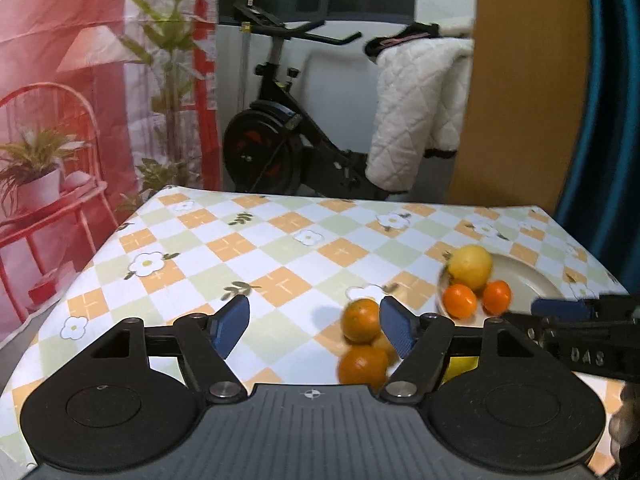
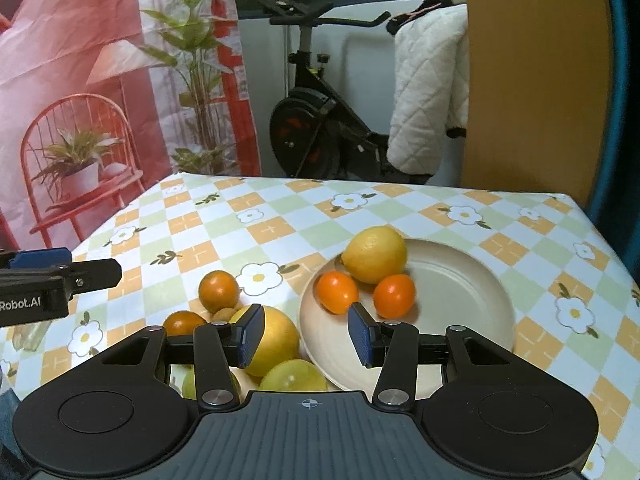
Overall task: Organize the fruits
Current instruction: 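Withdraw both tools from the plate toward the fruit cluster, then lower the left tool onto a green fruit and close on it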
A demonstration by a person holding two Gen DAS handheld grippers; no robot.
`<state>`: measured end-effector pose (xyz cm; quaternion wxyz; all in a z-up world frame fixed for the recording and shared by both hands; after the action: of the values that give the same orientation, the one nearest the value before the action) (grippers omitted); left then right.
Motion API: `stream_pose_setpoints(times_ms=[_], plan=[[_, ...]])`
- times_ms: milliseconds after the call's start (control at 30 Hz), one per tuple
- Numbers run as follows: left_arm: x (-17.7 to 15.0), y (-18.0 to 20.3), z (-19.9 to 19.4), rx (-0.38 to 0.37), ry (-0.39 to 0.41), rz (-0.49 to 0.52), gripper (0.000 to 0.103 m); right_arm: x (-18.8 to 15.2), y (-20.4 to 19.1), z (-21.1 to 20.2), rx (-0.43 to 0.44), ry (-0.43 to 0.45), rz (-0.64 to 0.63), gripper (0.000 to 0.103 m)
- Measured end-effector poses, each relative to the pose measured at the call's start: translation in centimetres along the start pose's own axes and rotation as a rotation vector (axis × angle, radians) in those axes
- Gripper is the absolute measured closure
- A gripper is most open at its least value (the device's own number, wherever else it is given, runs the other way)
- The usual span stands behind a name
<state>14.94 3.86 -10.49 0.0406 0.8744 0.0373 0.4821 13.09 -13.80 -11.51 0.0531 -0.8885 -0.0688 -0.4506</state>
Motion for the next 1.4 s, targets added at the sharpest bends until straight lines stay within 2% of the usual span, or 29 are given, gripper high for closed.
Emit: stream_pose_setpoints(times_ms=[167, 367, 500, 833, 1000, 1133, 1400], plan=[[-1.1, -2.0, 0.5, -0.007, -0.042, -0.062, 0.030, -1.0, -1.1, 0.5, 0.027, -0.025, -0.035, 0.060], [-2.3, -2.2, 0.5, -0.041, -0.084, -0.082, 0.032, -2.0, -2.0, 0.4, 0.043, -0.049, -0.059, 0.060], [-2.8, -1.7, 0.5, -0.073, -0.108, -0.067, 0.039, -2.8, -3.2, 0.2, 0.077, -0.066, -0.088, 0.060], [-3.5, -0.2, 0.1, -0.121, -0.136, -0.038, 0.039, -3.0, -4.8, -0.8, 0.109, -0.063, -0.126, 0.061], [-3.7, 0.9, -0.1, -0.188, -0.164, -0.058, 0.039, -3.2, -4.9, -1.1, 0.106, -0.066, -0.123, 0.061], [-4.1, 2.0, 0.5, -0.208, -0.175, 0.015, 0.039, -3.9, -4.7, -1.0, 0.113, -0.091, -0.126, 0.061], [-4.9, 0.5, 1.8, -0.219, -0.213, -0.050, 0.040, -4.0, -4.8, -0.5, 0.158, -0.105, -0.136, 0.061]])
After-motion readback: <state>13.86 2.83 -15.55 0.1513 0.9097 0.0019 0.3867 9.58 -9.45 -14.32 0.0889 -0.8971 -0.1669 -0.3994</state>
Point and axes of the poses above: each gripper's, at about its wrist camera, not at the fingertips, and z roughly the way its jaws point, y to its right, x to its top, the point moved 8 cm from there along z, roughly the way its jaws point, and after that the axes turned 7 degrees about -z, right-handed, at the moved point
